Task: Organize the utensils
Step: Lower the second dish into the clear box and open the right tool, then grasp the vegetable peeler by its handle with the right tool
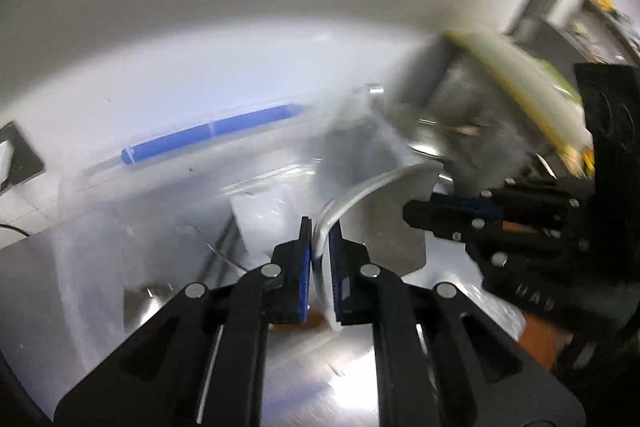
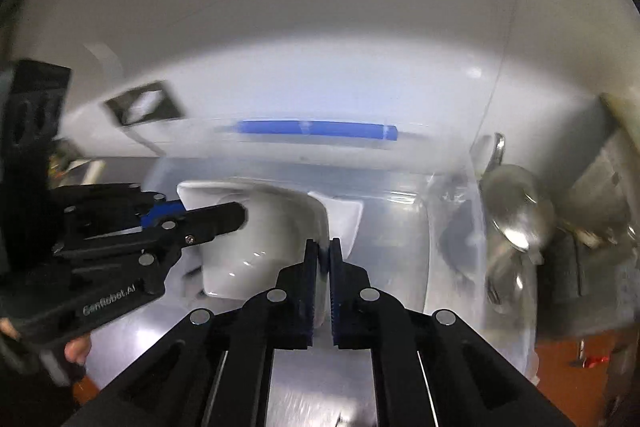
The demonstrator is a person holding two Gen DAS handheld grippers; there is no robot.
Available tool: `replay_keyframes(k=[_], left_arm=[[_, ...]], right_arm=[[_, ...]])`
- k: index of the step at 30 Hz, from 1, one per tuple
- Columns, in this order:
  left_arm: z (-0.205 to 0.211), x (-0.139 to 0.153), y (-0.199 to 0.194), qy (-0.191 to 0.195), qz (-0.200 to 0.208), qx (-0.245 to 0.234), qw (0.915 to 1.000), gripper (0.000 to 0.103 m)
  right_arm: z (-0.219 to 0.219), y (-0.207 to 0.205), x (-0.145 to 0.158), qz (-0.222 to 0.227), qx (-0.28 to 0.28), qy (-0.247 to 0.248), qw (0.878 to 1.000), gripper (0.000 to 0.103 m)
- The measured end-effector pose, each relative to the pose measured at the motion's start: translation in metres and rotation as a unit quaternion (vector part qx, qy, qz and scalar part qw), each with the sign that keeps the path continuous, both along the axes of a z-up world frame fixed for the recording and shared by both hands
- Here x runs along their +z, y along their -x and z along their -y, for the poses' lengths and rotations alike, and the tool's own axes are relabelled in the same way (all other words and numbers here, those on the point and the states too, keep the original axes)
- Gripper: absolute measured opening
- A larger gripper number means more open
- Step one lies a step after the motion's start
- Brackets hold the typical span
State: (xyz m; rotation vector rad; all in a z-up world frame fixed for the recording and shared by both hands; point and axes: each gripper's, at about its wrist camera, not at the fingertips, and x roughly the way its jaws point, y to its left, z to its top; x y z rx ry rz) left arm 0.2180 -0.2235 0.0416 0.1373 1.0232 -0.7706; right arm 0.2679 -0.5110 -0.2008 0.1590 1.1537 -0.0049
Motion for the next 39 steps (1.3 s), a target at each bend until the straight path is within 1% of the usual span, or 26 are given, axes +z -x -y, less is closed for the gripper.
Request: replay_keyframes(k=[1, 3, 4, 5, 7, 9, 12, 14, 17, 19, 21, 22, 23, 24, 25, 26, 27, 28, 29, 30, 32, 33, 34, 35, 37, 39], left_arm=[[0.004, -0.013, -0.017, -0.011, -0.017, 0.004, 0.9998, 0.008], [0.012, -0.052, -0.049, -0.026, -0.062, 0.014, 0.9977, 0.008], [0.015, -0.065, -0.057, -0.034, -0.074, 0.015, 0.9966, 0.008], [0.018, -0.079, -0.066, -0.039, -0.087, 0.020, 0.9952, 0.008], [0.021, -0.105, -0.080, -0.046, -0.106, 0.026, 0.9929, 0.008], [0.024, -0.126, -0.093, -0.055, -0.125, 0.036, 0.9900, 0.008], [0.027, -0.147, -0.104, -0.070, -0.139, 0.052, 0.9864, 0.008], [0.025, -0.154, -0.106, -0.061, -0.150, 0.053, 0.9854, 0.008], [0.025, -0.142, -0.099, -0.074, -0.116, 0.056, 0.9890, 0.008], [0.021, -0.116, -0.088, -0.068, -0.082, 0.054, 0.9928, 0.008], [0.015, -0.087, -0.071, -0.054, -0.045, 0.052, 0.9961, 0.008], [0.007, -0.062, -0.050, -0.030, -0.012, 0.043, 0.9986, 0.008], [0.000, -0.042, -0.030, -0.006, 0.009, 0.030, 0.9995, 0.008], [-0.009, -0.023, -0.008, 0.026, 0.011, 0.012, 0.9995, 0.015], [-0.016, -0.011, 0.010, 0.053, 0.001, -0.001, 0.9986, 0.035], [-0.025, 0.000, 0.032, 0.081, -0.007, -0.014, 0.9966, 0.048], [-0.031, 0.008, 0.048, 0.102, -0.007, -0.022, 0.9945, 0.063], [-0.039, 0.016, 0.071, 0.123, 0.003, -0.032, 0.9919, 0.063], [-0.048, 0.022, 0.094, 0.130, 0.011, -0.045, 0.9904, 0.063], [-0.051, 0.022, 0.112, 0.133, 0.012, -0.053, 0.9896, 0.063], [-0.056, 0.014, 0.147, 0.138, -0.004, -0.072, 0.9878, 0.063], [-0.055, 0.011, 0.157, 0.134, -0.015, -0.078, 0.9878, 0.063], [-0.052, -0.003, 0.173, 0.124, -0.037, -0.088, 0.9876, 0.063], [-0.046, -0.014, 0.178, 0.118, -0.050, -0.094, 0.9873, 0.063], [-0.044, -0.038, 0.192, 0.094, -0.087, -0.099, 0.9869, 0.063], [-0.036, -0.058, 0.194, 0.085, -0.121, -0.096, 0.9844, 0.063]], right_arm=[[0.006, -0.013, -0.013, -0.016, -0.008, -0.007, 1.000, 0.008], [0.019, -0.041, -0.048, -0.063, -0.023, -0.023, 0.998, 0.008], [0.025, -0.050, -0.068, -0.085, -0.030, -0.036, 0.995, 0.007], [0.028, -0.056, -0.080, -0.102, -0.037, -0.047, 0.993, 0.007], [0.036, -0.068, -0.109, -0.132, -0.046, -0.052, 0.989, 0.006], [0.040, -0.077, -0.127, -0.150, -0.050, -0.052, 0.986, 0.003], [0.038, -0.085, -0.140, -0.166, -0.045, -0.040, 0.984, 0.003], [0.033, -0.090, -0.145, -0.171, -0.042, -0.031, 0.984, 0.003], [0.032, -0.084, -0.135, -0.160, -0.042, -0.042, 0.985, 0.003], [0.039, -0.069, -0.113, -0.137, -0.038, -0.040, 0.989, 0.005], [0.037, -0.041, -0.076, -0.094, -0.022, -0.045, 0.994, 0.006], [0.034, -0.015, -0.053, -0.062, -0.011, -0.046, 0.997, 0.006], [0.033, 0.007, -0.035, -0.039, -0.003, -0.047, 0.998, 0.007], [0.031, 0.042, -0.013, -0.010, 0.005, -0.046, 0.999, 0.015], [0.029, 0.067, -0.002, 0.004, 0.006, -0.043, 0.999, 0.031], [0.027, 0.093, 0.006, 0.015, 0.003, -0.035, 0.999, 0.046], [0.026, 0.119, 0.008, 0.022, -0.003, -0.022, 1.000, 0.047], [0.021, 0.154, 0.003, 0.012, -0.014, -0.002, 1.000, 0.047], [0.021, 0.171, -0.006, -0.002, -0.023, 0.007, 1.000, 0.047], [0.017, 0.198, -0.024, -0.030, -0.042, 0.019, 0.998, 0.047], [0.013, 0.229, -0.057, -0.080, -0.065, 0.023, 0.994, 0.043], [0.010, 0.248, -0.081, -0.112, -0.078, 0.020, 0.990, 0.042], [0.007, 0.260, -0.099, -0.134, -0.089, 0.015, 0.987, 0.038], [0.004, 0.271, -0.112, -0.150, -0.096, 0.011, 0.984, 0.034], [-0.001, 0.281, -0.128, -0.161, -0.101, 0.002, 0.982, 0.034], [-0.004, 0.288, -0.137, -0.165, -0.107, -0.002, 0.980, 0.033]])
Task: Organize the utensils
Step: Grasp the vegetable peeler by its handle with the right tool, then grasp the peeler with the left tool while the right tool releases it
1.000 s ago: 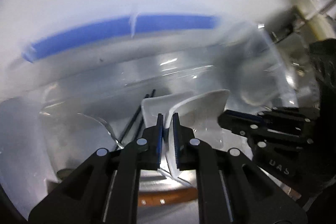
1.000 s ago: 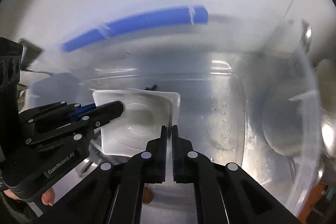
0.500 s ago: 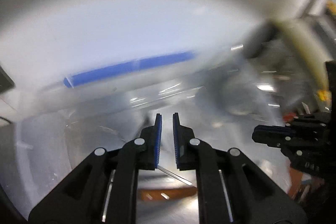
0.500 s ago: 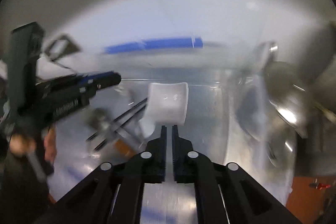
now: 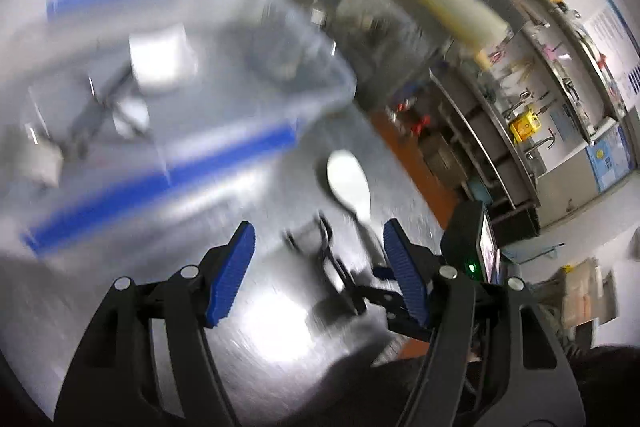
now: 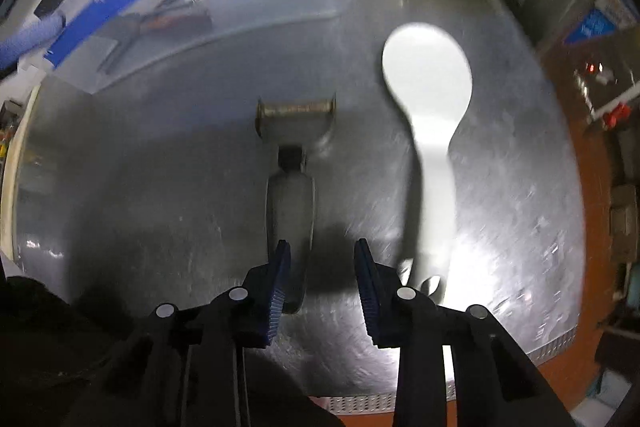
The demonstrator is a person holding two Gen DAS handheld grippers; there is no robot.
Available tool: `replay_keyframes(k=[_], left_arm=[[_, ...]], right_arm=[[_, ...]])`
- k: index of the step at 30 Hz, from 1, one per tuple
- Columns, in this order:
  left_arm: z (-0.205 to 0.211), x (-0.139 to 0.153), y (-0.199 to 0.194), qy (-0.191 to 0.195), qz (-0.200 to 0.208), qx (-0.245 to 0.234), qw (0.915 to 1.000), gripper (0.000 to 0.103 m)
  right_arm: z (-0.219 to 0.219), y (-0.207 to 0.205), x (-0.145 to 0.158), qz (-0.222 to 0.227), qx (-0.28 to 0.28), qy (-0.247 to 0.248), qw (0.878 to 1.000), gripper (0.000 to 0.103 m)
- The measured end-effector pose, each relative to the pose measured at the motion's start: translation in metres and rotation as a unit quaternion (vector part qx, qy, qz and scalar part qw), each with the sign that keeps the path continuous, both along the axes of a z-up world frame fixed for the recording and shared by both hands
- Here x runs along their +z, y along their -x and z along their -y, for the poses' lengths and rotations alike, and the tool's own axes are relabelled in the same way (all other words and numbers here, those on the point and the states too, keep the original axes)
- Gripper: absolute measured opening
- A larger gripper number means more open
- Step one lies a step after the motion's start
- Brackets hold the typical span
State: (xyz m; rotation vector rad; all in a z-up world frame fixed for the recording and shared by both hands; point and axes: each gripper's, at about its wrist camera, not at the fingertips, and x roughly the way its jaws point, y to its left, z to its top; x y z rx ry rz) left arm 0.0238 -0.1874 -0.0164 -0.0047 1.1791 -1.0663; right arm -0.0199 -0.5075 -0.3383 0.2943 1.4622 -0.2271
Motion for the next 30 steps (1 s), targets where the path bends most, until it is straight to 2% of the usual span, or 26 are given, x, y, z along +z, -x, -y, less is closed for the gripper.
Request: replay_keyframes(k=[2, 6, 7, 9, 10, 11, 13, 16, 18, 20, 22, 23, 24, 25, 28, 30], left_arm=[[0.000, -0.016, 0.003, -0.006, -0.036, -0.005, 0.9993, 0.063], [0.014, -0.052, 0.004, -0.026, -0.088, -0.012, 0.9957, 0.063], [0.019, -0.062, 0.002, -0.029, -0.104, -0.017, 0.9940, 0.063], [0.029, -0.084, 0.005, -0.033, -0.140, -0.026, 0.9892, 0.063], [0.033, -0.091, 0.009, -0.036, -0.154, -0.028, 0.9870, 0.063], [0.036, -0.100, 0.011, -0.040, -0.171, -0.029, 0.9840, 0.063], [0.045, -0.115, 0.017, -0.049, -0.200, -0.034, 0.9781, 0.063], [0.057, -0.131, 0.023, -0.065, -0.227, -0.044, 0.9707, 0.063], [0.062, -0.136, 0.027, -0.072, -0.236, -0.052, 0.9676, 0.063], [0.063, -0.141, 0.032, -0.081, -0.239, -0.057, 0.9659, 0.060], [0.063, -0.144, 0.034, -0.088, -0.240, -0.058, 0.9650, 0.037], [0.063, -0.145, 0.034, -0.093, -0.239, -0.058, 0.9650, 0.031], [0.061, -0.146, 0.034, -0.097, -0.237, -0.054, 0.9652, 0.019], [0.059, -0.147, 0.034, -0.100, -0.234, -0.053, 0.9657, 0.012], [0.057, -0.138, 0.034, -0.090, -0.222, -0.054, 0.9693, 0.011], [0.056, -0.117, 0.035, -0.073, -0.198, -0.060, 0.9756, 0.011]], right_arm=[[-0.002, 0.004, -0.006, -0.005, -0.002, 0.001, 1.000, 0.023], [0.000, 0.007, -0.012, -0.003, -0.015, -0.001, 1.000, 0.011], [0.001, 0.009, -0.012, -0.002, -0.018, -0.004, 1.000, 0.004], [0.005, 0.009, -0.013, 0.001, -0.032, -0.028, 0.999, 0.003], [0.007, 0.004, -0.019, 0.003, -0.049, -0.062, 0.997, 0.003], [0.013, 0.006, -0.021, 0.005, -0.066, -0.091, 0.994, 0.003], [0.023, 0.015, -0.022, 0.017, -0.107, -0.173, 0.979, 0.003], [0.030, 0.028, -0.023, 0.036, -0.142, -0.253, 0.956, 0.003], [0.031, 0.037, -0.025, 0.043, -0.160, -0.289, 0.943, 0.003], [0.030, 0.043, -0.027, 0.043, -0.168, -0.291, 0.941, 0.003], [0.028, 0.049, -0.030, 0.042, -0.174, -0.295, 0.939, 0.003], [0.026, 0.048, -0.029, 0.040, -0.176, -0.295, 0.938, 0.003], [0.024, 0.049, -0.029, 0.039, -0.174, -0.293, 0.939, 0.003], [0.022, 0.048, -0.029, 0.039, -0.173, -0.293, 0.939, 0.003], [0.017, 0.039, -0.022, 0.046, -0.163, -0.287, 0.943, 0.003], [0.017, 0.037, -0.003, 0.065, -0.153, -0.276, 0.947, 0.004]])
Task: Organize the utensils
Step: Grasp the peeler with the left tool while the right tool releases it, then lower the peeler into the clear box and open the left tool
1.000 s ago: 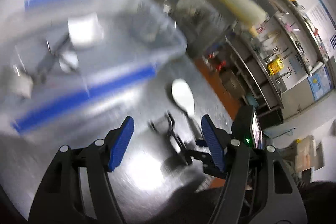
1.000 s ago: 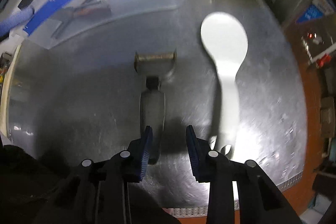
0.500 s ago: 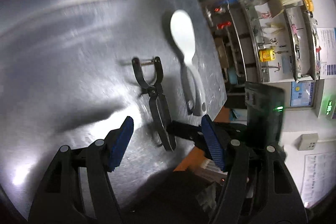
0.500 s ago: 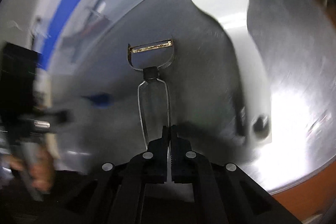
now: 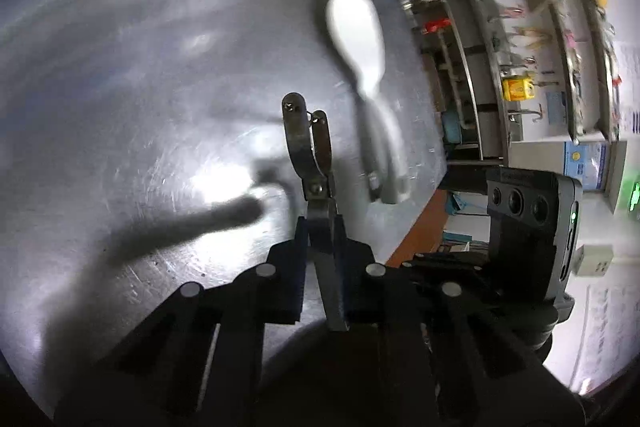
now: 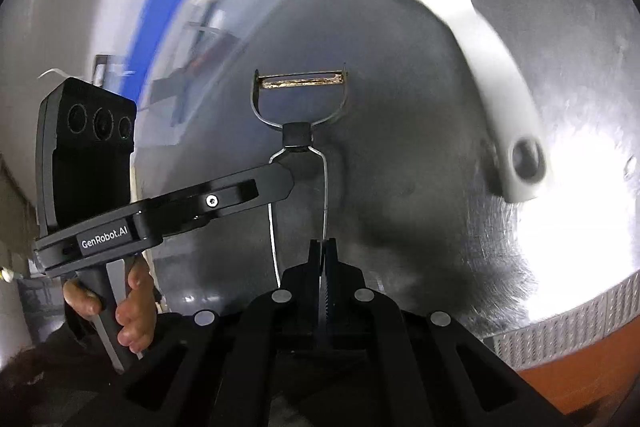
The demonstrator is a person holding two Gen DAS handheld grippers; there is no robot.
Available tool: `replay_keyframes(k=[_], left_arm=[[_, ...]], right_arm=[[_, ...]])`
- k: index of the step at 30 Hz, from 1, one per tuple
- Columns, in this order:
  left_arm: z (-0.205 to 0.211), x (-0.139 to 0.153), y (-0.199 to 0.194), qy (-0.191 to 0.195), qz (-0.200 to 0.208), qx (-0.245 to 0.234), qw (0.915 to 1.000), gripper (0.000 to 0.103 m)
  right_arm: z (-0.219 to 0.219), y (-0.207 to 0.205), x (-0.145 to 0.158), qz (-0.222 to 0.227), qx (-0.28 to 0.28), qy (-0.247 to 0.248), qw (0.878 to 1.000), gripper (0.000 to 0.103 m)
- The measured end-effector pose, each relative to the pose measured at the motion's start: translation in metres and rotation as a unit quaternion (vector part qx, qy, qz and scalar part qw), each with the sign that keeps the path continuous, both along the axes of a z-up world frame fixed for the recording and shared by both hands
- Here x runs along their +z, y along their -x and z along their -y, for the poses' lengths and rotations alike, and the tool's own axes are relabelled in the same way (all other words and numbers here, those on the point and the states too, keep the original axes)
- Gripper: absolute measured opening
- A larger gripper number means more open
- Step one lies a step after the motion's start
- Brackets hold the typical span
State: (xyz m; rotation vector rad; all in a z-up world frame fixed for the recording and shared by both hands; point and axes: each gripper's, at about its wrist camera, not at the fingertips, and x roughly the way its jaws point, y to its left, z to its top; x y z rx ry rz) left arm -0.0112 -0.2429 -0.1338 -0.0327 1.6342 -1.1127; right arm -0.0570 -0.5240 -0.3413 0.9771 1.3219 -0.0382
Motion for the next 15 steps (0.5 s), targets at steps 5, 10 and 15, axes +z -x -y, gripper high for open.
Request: replay_keyframes(k=[5, 10, 15], left_arm=[[-0.009, 0.092, -0.017, 0.104, 0.081, -0.002, 0.9912, 0.011], [-0.017, 0.162, -0.083, 0.160, 0.148, 0.044, 0.9749, 0.011], [-0.019, 0.157, -0.175, 0.123, 0.165, 0.107, 0.9727, 0.011]], right_arm=[[0.005, -0.020, 0.078, 0.090, 0.027, 0.059, 0.994, 0.004], [0.013, -0.109, 0.145, 0.164, 0.092, 0.134, 0.973, 0.003], [0.010, -0.236, 0.131, 0.120, 0.158, 0.173, 0.965, 0.004]])
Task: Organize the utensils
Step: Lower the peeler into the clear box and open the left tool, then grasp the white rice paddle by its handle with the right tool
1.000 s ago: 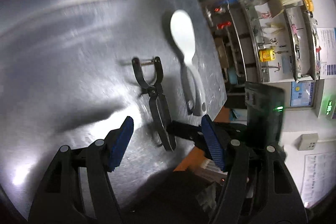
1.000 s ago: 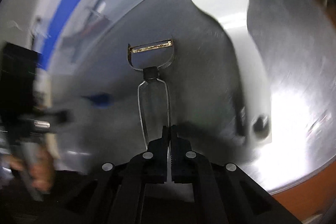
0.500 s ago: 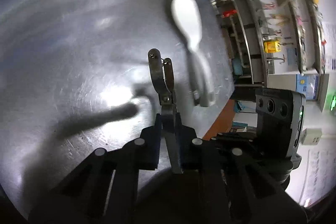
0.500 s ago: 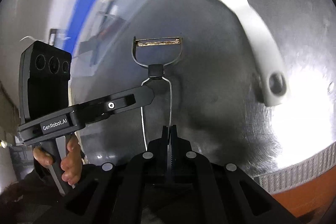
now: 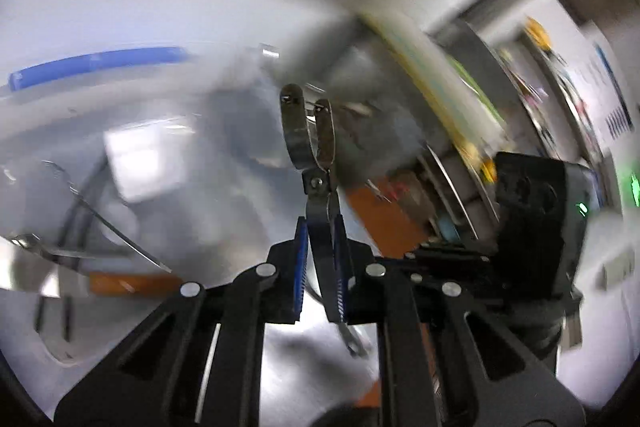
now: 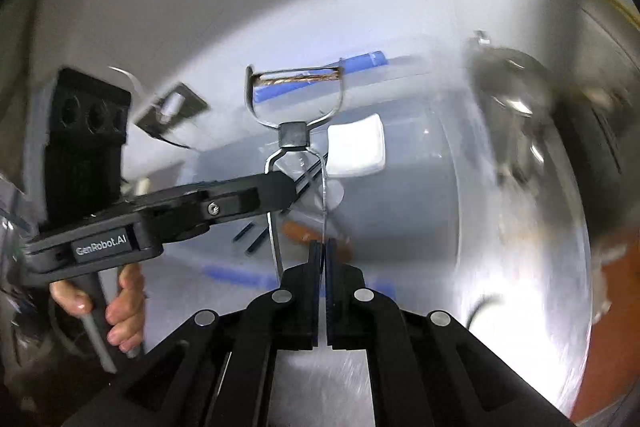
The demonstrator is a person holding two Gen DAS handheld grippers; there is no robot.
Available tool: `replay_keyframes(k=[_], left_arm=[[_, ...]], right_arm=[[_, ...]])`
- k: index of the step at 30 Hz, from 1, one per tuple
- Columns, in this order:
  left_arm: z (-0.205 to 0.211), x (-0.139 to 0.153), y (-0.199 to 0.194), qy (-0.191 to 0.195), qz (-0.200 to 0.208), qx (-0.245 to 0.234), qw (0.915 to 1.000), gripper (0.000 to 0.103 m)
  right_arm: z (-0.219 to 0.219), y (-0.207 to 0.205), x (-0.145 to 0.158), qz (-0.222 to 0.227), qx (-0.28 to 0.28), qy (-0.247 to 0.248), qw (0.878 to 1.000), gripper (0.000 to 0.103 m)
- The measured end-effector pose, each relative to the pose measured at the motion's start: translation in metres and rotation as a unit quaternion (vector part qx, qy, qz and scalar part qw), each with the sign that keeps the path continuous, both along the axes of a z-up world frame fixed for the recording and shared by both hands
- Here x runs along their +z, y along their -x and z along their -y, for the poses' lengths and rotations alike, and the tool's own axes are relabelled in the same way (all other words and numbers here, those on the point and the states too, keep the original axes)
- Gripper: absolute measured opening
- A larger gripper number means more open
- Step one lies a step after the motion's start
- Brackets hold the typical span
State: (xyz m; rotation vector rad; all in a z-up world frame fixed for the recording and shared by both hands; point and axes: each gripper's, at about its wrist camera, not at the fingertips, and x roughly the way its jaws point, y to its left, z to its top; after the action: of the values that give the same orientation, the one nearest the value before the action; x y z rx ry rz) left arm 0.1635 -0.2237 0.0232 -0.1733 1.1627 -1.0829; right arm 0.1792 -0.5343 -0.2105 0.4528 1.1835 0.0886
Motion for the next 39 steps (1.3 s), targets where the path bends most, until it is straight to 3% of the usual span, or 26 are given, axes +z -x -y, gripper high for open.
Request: replay_keyframes(k=[3, 5, 9, 12, 14, 17, 19, 21, 22, 24, 25, 27, 28, 30, 33, 37, 39], left_arm=[[0.004, -0.036, -0.048, -0.048, -0.027, 0.024, 0.9982, 0.011], [0.004, -0.069, -0.070, -0.082, -0.059, 0.035, 0.9943, 0.011], [0.005, -0.119, -0.090, -0.137, -0.108, 0.029, 0.9843, 0.011], [0.007, -0.144, -0.093, -0.172, -0.125, 0.022, 0.9768, 0.011], [0.006, -0.150, -0.095, -0.174, -0.144, 0.027, 0.9737, 0.012], [0.001, -0.139, -0.095, -0.177, -0.104, 0.034, 0.9781, 0.020], [-0.005, -0.117, -0.092, -0.170, -0.067, 0.040, 0.9823, 0.048], [-0.017, -0.085, -0.083, -0.142, -0.023, 0.053, 0.9881, 0.051], [-0.026, -0.056, -0.068, -0.114, 0.019, 0.062, 0.9913, 0.051], [-0.038, -0.017, -0.036, -0.069, 0.072, 0.056, 0.9934, 0.051], [-0.037, -0.004, -0.022, -0.055, 0.086, 0.049, 0.9936, 0.054], [-0.039, 0.016, 0.014, -0.020, 0.099, 0.024, 0.9946, 0.066], [-0.037, 0.021, 0.036, 0.003, 0.097, 0.000, 0.9953, 0.070], [-0.026, 0.018, 0.063, 0.022, 0.080, -0.039, 0.9958, 0.071], [0.005, -0.019, 0.105, 0.010, 0.021, -0.092, 0.9955, 0.071], [0.034, -0.078, 0.125, -0.038, -0.056, -0.117, 0.9908, 0.070], [0.044, -0.103, 0.128, -0.059, -0.083, -0.121, 0.9875, 0.070]], right_arm=[[-0.005, -0.053, -0.041, -0.062, 0.020, 0.011, 0.998, 0.005], [-0.003, -0.073, -0.073, -0.098, 0.013, -0.013, 0.995, 0.005], [-0.008, -0.086, -0.118, -0.151, 0.016, -0.012, 0.988, 0.004], [-0.018, -0.091, -0.134, -0.177, 0.026, 0.013, 0.984, 0.004], [-0.029, -0.097, -0.138, -0.188, 0.039, 0.040, 0.981, 0.004], [-0.033, -0.096, -0.125, -0.161, 0.037, 0.040, 0.985, 0.005], [-0.026, -0.075, -0.097, -0.126, 0.031, 0.053, 0.990, 0.005], [-0.020, -0.049, -0.058, -0.073, 0.029, 0.063, 0.995, 0.005], [-0.013, -0.021, -0.032, -0.039, 0.020, 0.078, 0.996, 0.008], [-0.002, 0.029, -0.003, -0.006, 0.000, 0.117, 0.993, 0.028], [0.005, 0.046, 0.003, 0.000, -0.010, 0.135, 0.991, 0.043], [0.018, 0.087, 0.000, -0.010, -0.042, 0.191, 0.981, 0.047], [0.020, 0.108, -0.013, -0.037, -0.059, 0.210, 0.975, 0.047], [0.024, 0.143, -0.053, -0.103, -0.080, 0.201, 0.971, 0.047], [0.016, 0.176, -0.107, -0.176, -0.086, 0.186, 0.963, 0.047], [0.004, 0.181, -0.141, -0.192, -0.089, 0.181, 0.960, 0.046], [0.010, 0.186, -0.147, -0.185, -0.094, 0.172, 0.963, 0.038]])
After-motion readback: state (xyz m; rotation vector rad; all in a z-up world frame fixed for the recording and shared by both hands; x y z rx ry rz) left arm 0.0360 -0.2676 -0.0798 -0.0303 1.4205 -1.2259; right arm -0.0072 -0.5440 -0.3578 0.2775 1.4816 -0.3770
